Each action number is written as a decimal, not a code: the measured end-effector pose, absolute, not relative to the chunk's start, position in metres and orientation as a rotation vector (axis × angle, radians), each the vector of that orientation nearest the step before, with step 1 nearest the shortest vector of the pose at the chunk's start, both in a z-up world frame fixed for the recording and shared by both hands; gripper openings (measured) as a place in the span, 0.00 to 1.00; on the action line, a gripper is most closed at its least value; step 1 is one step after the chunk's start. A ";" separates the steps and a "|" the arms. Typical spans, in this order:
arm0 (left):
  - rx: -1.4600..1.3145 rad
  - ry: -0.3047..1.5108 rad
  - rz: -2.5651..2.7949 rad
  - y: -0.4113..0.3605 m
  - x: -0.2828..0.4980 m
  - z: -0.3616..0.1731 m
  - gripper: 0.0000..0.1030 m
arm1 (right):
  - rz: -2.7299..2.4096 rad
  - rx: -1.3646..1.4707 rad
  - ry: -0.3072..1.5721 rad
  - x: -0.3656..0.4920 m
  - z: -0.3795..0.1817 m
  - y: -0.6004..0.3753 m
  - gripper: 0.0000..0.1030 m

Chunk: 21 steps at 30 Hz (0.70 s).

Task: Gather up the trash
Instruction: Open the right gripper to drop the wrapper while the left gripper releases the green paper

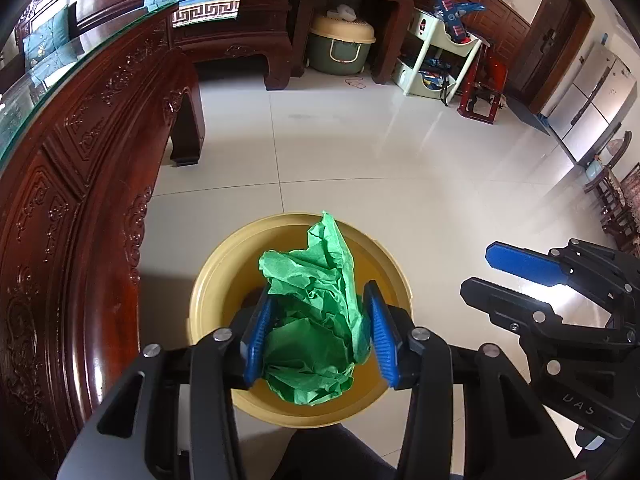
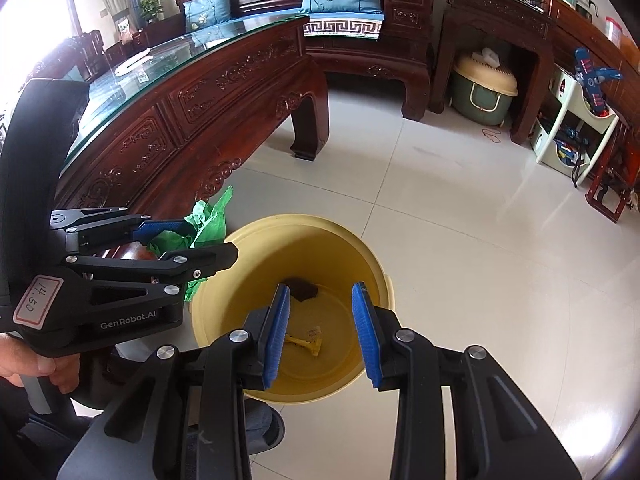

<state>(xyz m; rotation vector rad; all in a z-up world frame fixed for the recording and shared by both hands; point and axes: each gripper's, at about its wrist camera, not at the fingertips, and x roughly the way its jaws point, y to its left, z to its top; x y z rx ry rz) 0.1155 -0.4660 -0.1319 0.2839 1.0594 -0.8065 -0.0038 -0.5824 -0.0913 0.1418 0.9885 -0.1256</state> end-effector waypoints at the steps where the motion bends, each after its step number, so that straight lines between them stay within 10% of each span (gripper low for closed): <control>1: 0.289 1.057 -0.808 -0.468 0.115 -0.132 0.46 | -0.129 0.143 0.989 -0.004 -0.092 -0.584 0.32; 6: 0.294 1.067 -0.809 -0.472 0.116 -0.133 0.52 | -0.135 0.150 0.994 -0.005 -0.095 -0.587 0.32; 9: 0.293 1.056 -0.790 -0.472 0.116 -0.131 0.77 | -0.132 0.150 0.996 -0.006 -0.097 -0.587 0.32; 21: 0.311 1.057 -0.769 -0.467 0.121 -0.133 0.82 | -0.113 0.136 1.011 -0.001 -0.101 -0.583 0.32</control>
